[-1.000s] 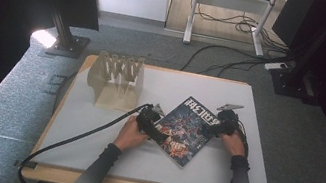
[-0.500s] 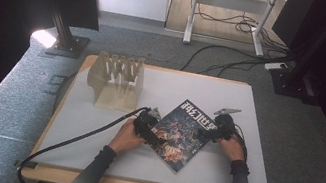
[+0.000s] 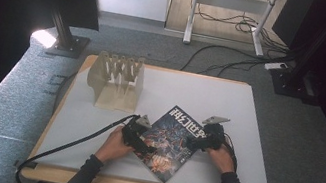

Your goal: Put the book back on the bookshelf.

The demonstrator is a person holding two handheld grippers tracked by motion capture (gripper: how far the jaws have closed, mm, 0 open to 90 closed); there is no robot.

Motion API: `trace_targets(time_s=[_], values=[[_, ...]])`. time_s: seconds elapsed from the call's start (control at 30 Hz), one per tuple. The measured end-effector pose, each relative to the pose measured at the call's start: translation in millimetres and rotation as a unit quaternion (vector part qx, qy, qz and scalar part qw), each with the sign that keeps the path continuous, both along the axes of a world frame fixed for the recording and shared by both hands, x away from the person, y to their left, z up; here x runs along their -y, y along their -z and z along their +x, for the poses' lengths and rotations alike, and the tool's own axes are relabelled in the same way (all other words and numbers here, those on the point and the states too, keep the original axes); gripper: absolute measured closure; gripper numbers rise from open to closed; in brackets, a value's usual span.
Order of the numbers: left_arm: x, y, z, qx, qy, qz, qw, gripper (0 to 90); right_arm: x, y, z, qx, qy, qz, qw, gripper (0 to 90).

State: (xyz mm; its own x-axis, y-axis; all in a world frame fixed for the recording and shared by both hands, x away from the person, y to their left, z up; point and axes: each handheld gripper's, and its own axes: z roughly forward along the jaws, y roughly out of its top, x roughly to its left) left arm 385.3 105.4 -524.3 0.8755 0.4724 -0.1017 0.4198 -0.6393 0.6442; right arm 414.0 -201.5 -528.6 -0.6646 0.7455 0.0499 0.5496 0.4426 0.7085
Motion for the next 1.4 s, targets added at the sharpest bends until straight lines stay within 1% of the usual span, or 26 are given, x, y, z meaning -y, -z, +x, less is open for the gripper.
trace_targets(time_s=[0.07,0.1,0.13,0.2,0.23,0.27,0.37,0.43,0.47,0.5,0.53,0.6,0.63,0.67,0.7,0.73,0.77,0.8,0.83,0.9,0.93,1.03,1.07,1.1,1.23,1.4], values=[[0.9,0.2,-3.4,0.001,-0.003,-0.001,1.0000,0.0,0.0,-3.2,-4.8,0.011,0.002,-0.015,0.9998,2.2],[0.9,0.2,-3.4,0.001,-0.003,-0.001,1.0000,0.0,0.0,-3.2,-4.8,0.011,0.002,-0.015,0.9998,2.2],[1.5,0.3,-6.8,0.002,-0.005,-0.001,1.0000,0.0,3.2,-7.0,-12.0,0.022,0.011,-0.028,0.9993,1.9],[1.7,0.4,-8.4,0.003,-0.005,-0.001,1.0000,0.0,5.3,-8.3,-14.6,0.023,0.015,-0.031,0.9992,1.9],[2.3,0.2,-10.5,0.002,-0.004,0.000,1.0000,0.0,13.8,-11.2,-22.6,0.027,0.026,-0.033,0.9987,2.2],[2.6,0.1,-12.0,0.002,-0.004,0.001,1.0000,0.0,16.8,-11.6,-25.4,0.027,0.031,-0.034,0.9986,2.3],[6.0,-1.2,-23.7,-0.001,0.016,0.010,0.9998,0.0,29.4,-10.8,-36.4,0.026,0.048,-0.037,0.9978,2.5],[7.2,-1.5,-27.2,-0.002,0.022,0.011,0.9997,0.0,35.5,-7.8,-42.0,0.021,0.052,-0.043,0.9975,2.4],[9.1,-2.3,-32.2,-0.003,0.033,0.016,0.9993,0.0,38.4,-6.4,-44.9,0.020,0.054,-0.039,0.9976,2.4],[9.1,-2.3,-32.2,-0.003,0.033,0.016,0.9993,0.0,38.4,-6.4,-44.9,0.020,0.054,-0.039,0.9976,2.4],[8.2,-3.8,-33.0,-0.007,0.044,0.019,0.9988,0.0,40.9,-5.2,-47.3,0.018,0.058,-0.031,0.9977,2.2],[5.7,-5.9,-32.0,-0.005,0.044,0.020,0.9988,0.0,41.3,-4.8,-47.9,0.016,0.058,-0.033,0.9976,2.2],[2.5,-8.4,-31.0,0.003,0.038,0.020,0.9991,0.0,42.8,-3.4,-49.7,0.016,0.059,-0.045,0.9971,2.3],[-6.0,-13.7,-27.1,0.013,0.025,0.017,0.9994,0.0,44.1,-2.4,-50.3,0.014,0.061,-0.045,0.9970,2.3],[-6.0,-13.7,-27.1,0.013,0.025,0.017,0.9994,0.0,44.8,-1.5,-50.6,0.011,0.063,-0.044,0.9970,2.3],[-17.9,-19.1,-19.2,0.018,0.005,0.017,0.9997,0.0,45.4,0.2,-51.2,0.010,0.066,-0.046,0.9967,2.3],[-17.9,-19.1,-19.2,0.018,0.005,0.017,0.9997,0.0,45.4,0.2,-51.2,0.010,0.066,-0.046,0.9967,2.3],[-30.0,-22.0,-10.0,0.032,-0.023,0.028,0.9988,0.0,46.1,2.0,-51.7,0.011,0.069,-0.040,0.9968,1.9],[-35.4,-21.7,-5.5,0.033,-0.038,0.031,0.9983,0.0,46.1,2.2,-51.8,0.011,0.070,-0.039,0.9967,1.7],[-42.4,-18.2,1.2,0.035,-0.061,0.040,0.9967,0.0,45.3,2.6,-51.4,0.012,0.071,-0.040,0.9966,0.1],[-43.9,-15.2,3.2,0.035,-0.067,0.048,0.9960,0.0,44.6,2.7,-50.8,0.013,0.072,-0.042,0.9964,0.0],[-42.5,-4.7,4.4,0.032,-0.066,0.065,0.9952,0.0,43.2,1.7,-48.1,0.014,0.072,-0.045,0.9963,0.0],[-41.4,-2.2,3.6,0.031,-0.065,0.060,0.9956,0.0,42.4,1.0,-47.3,0.013,0.074,-0.044,0.9962,0.0],[-40.9,-1.1,2.9,0.027,-0.066,0.048,0.9963,0.0,41.6,0.2,-46.2,0.015,0.075,-0.044,0.9961,0.0],[-39.9,-0.9,-3.2,0.040,-0.068,0.050,0.9956,0.0,37.0,-1.4,-40.4,0.019,0.076,-0.055,0.9954,0.0],[-42.5,1.7,-9.9,0.037,-0.068,0.037,0.9963,0.0,34.6,0.0,-30.9,0.015,0.086,-0.046,0.9951,0.0]])
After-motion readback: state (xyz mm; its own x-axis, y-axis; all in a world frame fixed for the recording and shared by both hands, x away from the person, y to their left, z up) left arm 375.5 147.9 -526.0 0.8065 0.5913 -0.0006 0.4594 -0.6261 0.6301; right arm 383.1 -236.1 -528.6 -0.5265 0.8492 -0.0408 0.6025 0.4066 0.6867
